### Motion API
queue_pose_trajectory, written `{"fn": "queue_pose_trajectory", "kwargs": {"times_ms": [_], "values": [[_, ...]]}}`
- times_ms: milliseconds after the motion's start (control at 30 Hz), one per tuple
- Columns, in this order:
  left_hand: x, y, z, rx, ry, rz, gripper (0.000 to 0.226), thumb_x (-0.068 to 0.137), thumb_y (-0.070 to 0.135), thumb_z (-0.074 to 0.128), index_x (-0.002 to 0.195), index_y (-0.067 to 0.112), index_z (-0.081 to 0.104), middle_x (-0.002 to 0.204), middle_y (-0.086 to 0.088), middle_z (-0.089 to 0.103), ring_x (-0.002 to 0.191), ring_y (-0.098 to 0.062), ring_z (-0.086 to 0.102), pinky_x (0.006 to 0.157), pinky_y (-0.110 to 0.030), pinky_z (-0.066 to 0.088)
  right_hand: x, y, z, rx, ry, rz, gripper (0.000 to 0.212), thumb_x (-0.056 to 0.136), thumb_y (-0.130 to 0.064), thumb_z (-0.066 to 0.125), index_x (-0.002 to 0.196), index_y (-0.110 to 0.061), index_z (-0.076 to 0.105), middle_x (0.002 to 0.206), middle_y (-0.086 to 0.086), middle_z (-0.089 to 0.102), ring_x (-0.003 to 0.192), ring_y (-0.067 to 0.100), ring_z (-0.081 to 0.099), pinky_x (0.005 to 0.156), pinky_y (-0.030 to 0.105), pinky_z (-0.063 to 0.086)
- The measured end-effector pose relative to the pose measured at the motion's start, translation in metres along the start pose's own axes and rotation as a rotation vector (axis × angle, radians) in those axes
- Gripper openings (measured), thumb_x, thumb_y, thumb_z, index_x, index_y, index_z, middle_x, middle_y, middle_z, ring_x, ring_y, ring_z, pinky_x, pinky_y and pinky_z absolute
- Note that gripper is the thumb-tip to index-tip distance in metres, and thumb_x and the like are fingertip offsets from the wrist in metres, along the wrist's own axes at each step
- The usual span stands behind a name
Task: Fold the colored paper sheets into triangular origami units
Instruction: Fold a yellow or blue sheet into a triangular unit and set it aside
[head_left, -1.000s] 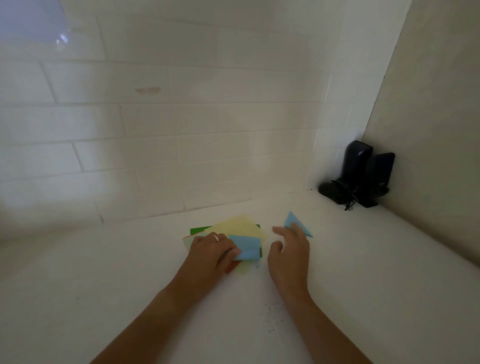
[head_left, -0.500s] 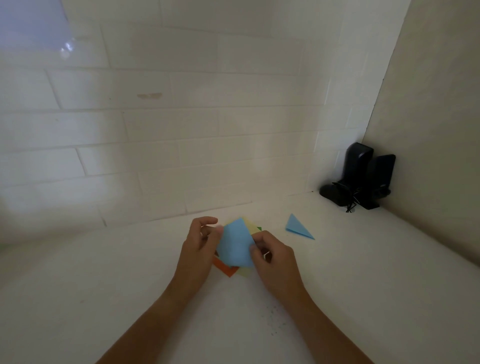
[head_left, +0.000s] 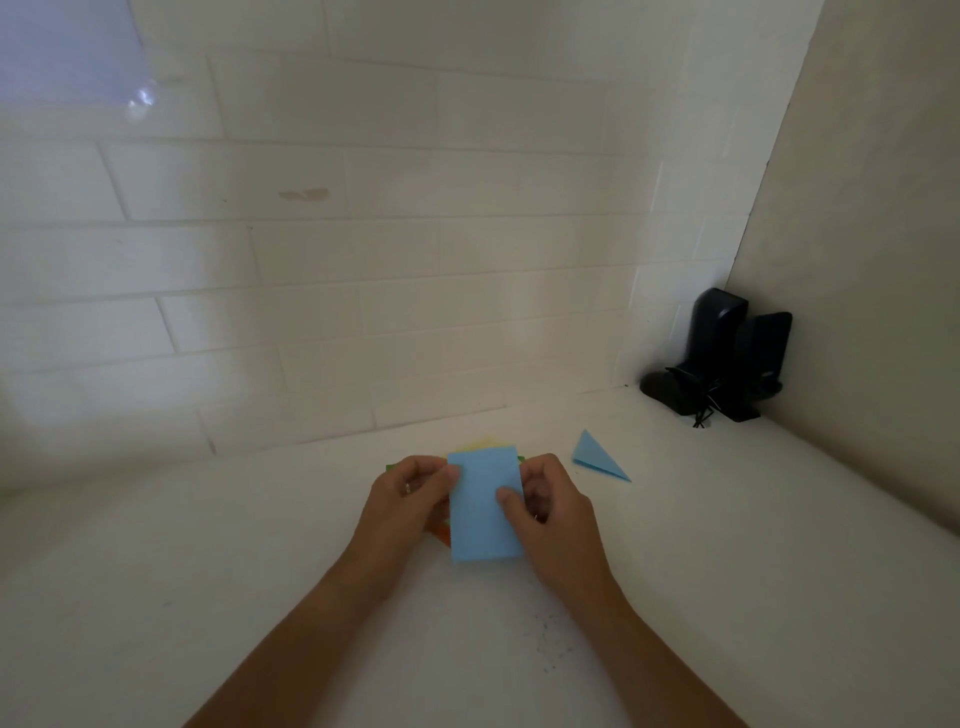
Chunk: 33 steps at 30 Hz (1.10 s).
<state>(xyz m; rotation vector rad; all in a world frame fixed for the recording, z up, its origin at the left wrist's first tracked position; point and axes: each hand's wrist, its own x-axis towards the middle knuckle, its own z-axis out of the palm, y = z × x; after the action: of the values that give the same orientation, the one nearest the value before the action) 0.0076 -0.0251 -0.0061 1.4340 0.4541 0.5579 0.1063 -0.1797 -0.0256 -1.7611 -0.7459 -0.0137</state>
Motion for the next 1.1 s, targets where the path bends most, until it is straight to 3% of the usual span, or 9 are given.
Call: {"fn": "queue_pose_trajectory", "kwargs": {"times_ms": [133, 200, 367, 533, 633, 700, 833, 900, 1100], "values": [[-0.0016, -0.0015, 0.0006, 0.058, -0.002, 0.011, 0.012, 0.096, 0.009, 0.070, 0.092, -0.001, 0.076, 0.078, -0.017, 0.074, 0.061, -0.023, 0.068, 0.056, -0.031, 0.058, 0.0001, -0.0012, 0.0004, -0.018, 0.026, -0.075, 0.019, 0.095, -0.014, 0.067, 0.102, -0.031, 0.060, 0.090, -0.009, 0.067, 0.065, 0.013, 0.058, 0.058, 0.018, 0.044], [-0.0017, -0.0019, -0.0001, 0.081, 0.008, 0.014, 0.017, 0.097, 0.012, 0.070, 0.089, -0.002, 0.077, 0.077, -0.016, 0.075, 0.062, -0.023, 0.068, 0.059, -0.030, 0.058, -0.0002, -0.0024, 0.0015, -0.061, 0.036, -0.163, 0.030, 0.094, -0.010, 0.066, 0.109, -0.035, 0.062, 0.100, -0.013, 0.064, 0.074, 0.012, 0.061, 0.061, 0.014, 0.045], [-0.0004, -0.0050, -0.0016, 0.072, 0.061, -0.005, 0.024, 0.098, 0.020, 0.069, 0.086, 0.003, 0.079, 0.084, -0.016, 0.079, 0.082, -0.041, 0.075, 0.080, -0.048, 0.062, -0.0021, -0.0041, 0.0031, -0.080, -0.025, -0.284, 0.031, 0.094, -0.007, 0.062, 0.113, -0.029, 0.073, 0.111, -0.007, 0.060, 0.083, 0.013, 0.065, 0.062, 0.013, 0.045], [-0.0017, -0.0025, -0.0011, 0.152, 0.001, 0.023, 0.025, 0.103, 0.029, 0.062, 0.098, 0.013, 0.081, 0.092, -0.006, 0.081, 0.089, -0.026, 0.078, 0.085, -0.044, 0.063, -0.0012, 0.0006, 0.0070, -0.191, -0.076, -0.286, 0.026, 0.095, -0.024, 0.055, 0.115, -0.020, 0.072, 0.105, -0.013, 0.058, 0.093, 0.003, 0.059, 0.076, 0.009, 0.042], [-0.0054, -0.0003, 0.0047, 0.224, -0.122, 0.090, 0.024, 0.104, 0.032, 0.059, 0.105, 0.018, 0.079, 0.097, -0.002, 0.079, 0.090, -0.019, 0.076, 0.079, -0.034, 0.060, -0.0011, 0.0011, 0.0087, -0.232, -0.096, -0.252, 0.035, 0.098, -0.029, 0.051, 0.126, -0.019, 0.069, 0.110, -0.009, 0.059, 0.103, -0.003, 0.057, 0.085, 0.007, 0.042], [-0.0057, -0.0008, 0.0059, 0.263, -0.108, 0.127, 0.020, 0.102, 0.029, 0.063, 0.101, 0.015, 0.077, 0.092, -0.004, 0.078, 0.082, -0.017, 0.074, 0.069, -0.029, 0.058, -0.0022, -0.0004, 0.0090, -0.222, -0.095, -0.248, 0.032, 0.099, -0.026, 0.053, 0.125, -0.017, 0.068, 0.108, -0.011, 0.059, 0.101, -0.005, 0.057, 0.084, 0.005, 0.041], [0.0003, -0.0048, -0.0018, 0.305, 0.017, 0.120, 0.024, 0.102, 0.024, 0.064, 0.087, 0.010, 0.076, 0.079, -0.009, 0.076, 0.070, -0.026, 0.074, 0.067, -0.038, 0.060, -0.0027, -0.0045, 0.0064, -0.144, -0.051, -0.169, 0.012, 0.098, -0.023, 0.063, 0.109, -0.019, 0.061, 0.084, -0.016, 0.058, 0.075, -0.004, 0.057, 0.065, 0.008, 0.040], [0.0017, -0.0051, -0.0030, 0.252, 0.069, 0.084, 0.025, 0.101, 0.023, 0.065, 0.083, 0.009, 0.076, 0.078, -0.010, 0.077, 0.073, -0.030, 0.076, 0.067, -0.040, 0.062, -0.0022, -0.0048, 0.0042, -0.095, -0.029, -0.139, 0.016, 0.095, -0.016, 0.068, 0.107, -0.022, 0.059, 0.078, -0.015, 0.059, 0.066, 0.002, 0.056, 0.058, 0.011, 0.039], [-0.0007, -0.0048, -0.0013, 0.184, 0.106, 0.003, 0.027, 0.102, 0.027, 0.063, 0.090, 0.009, 0.080, 0.076, -0.007, 0.079, 0.071, -0.022, 0.078, 0.060, -0.025, 0.059, -0.0039, -0.0062, 0.0041, -0.114, -0.040, -0.356, 0.021, 0.092, -0.008, 0.063, 0.108, -0.020, 0.069, 0.105, -0.010, 0.063, 0.079, 0.005, 0.061, 0.066, 0.008, 0.041]]}}
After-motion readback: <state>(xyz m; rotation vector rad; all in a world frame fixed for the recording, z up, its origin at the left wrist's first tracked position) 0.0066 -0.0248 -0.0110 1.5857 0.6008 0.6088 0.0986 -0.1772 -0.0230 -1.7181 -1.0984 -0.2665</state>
